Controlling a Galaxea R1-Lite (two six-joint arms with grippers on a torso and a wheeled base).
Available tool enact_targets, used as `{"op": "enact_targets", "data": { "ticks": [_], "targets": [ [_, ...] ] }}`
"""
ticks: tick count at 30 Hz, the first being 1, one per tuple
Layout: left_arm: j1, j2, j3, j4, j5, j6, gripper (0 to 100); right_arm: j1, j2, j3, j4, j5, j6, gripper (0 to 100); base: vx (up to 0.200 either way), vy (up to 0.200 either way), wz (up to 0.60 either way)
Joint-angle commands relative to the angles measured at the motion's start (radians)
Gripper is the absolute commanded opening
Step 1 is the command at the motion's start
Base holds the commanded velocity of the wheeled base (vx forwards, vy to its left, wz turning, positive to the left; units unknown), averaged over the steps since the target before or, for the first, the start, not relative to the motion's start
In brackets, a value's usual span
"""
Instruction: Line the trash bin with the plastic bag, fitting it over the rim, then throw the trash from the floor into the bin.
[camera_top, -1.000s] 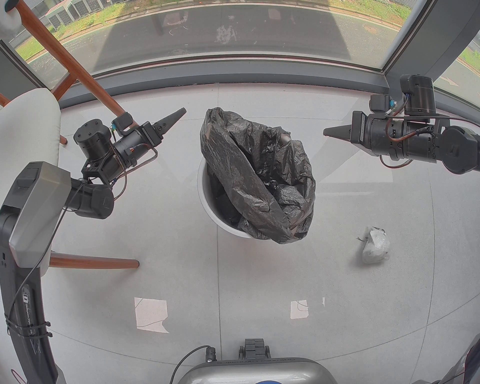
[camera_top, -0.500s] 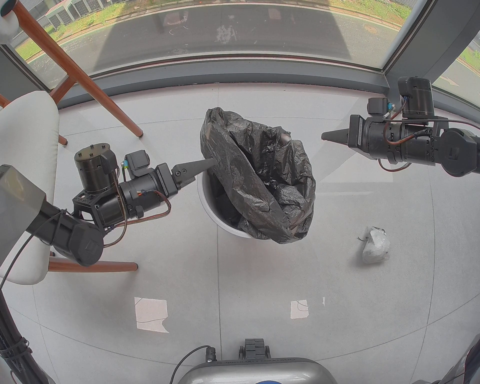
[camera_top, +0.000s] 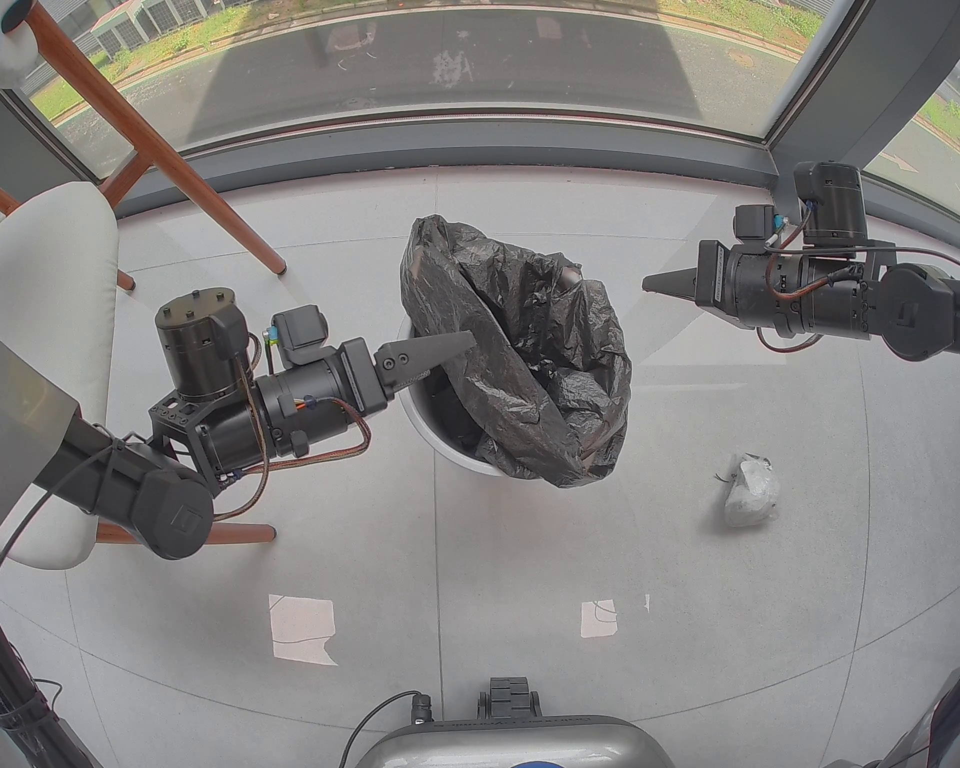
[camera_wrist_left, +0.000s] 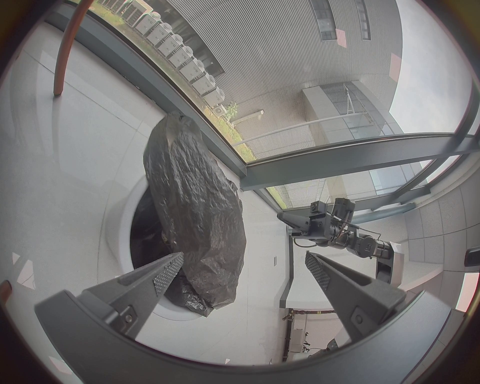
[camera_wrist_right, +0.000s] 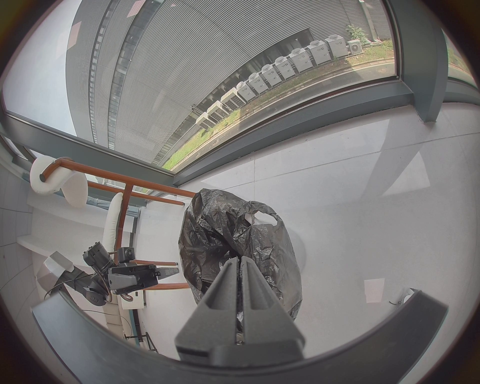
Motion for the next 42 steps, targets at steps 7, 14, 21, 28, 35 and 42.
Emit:
{"op": "enact_targets", "data": {
  "ticks": [7,14,21,28,35,42],
  "targets": [
    [-0.036,0.091,-0.06,0.006,0.057,0.004,100,-0.008,-0.002,0.002,-0.001,0.0,0.002,0,0.0,0.0,0.0],
    [-0.036,0.094,-0.067,0.035,0.094,0.016,100,-0.008,-0.002,0.006,-0.001,-0.006,0.002,0,0.0,0.0,0.0],
    [-0.045,0.131,-0.126,0.089,0.135,0.065,100,0.0,-0.003,0.023,-0.001,-0.012,0.002,0,0.0,0.0,0.0],
    [-0.09,0.178,-0.258,0.091,0.161,-0.002,100,-0.001,-0.014,0.029,-0.001,-0.013,0.002,0,0.0,0.0,0.0],
    [-0.113,0.22,-0.31,0.089,0.195,-0.016,0,-0.003,-0.033,0.04,-0.001,-0.013,0.002,0,0.0,0.0,0.0],
    [-0.079,0.177,-0.271,0.094,0.235,-0.013,0,-0.004,-0.049,0.063,-0.002,-0.012,0.002,0,0.0,0.0,0.0]
  ]
}}
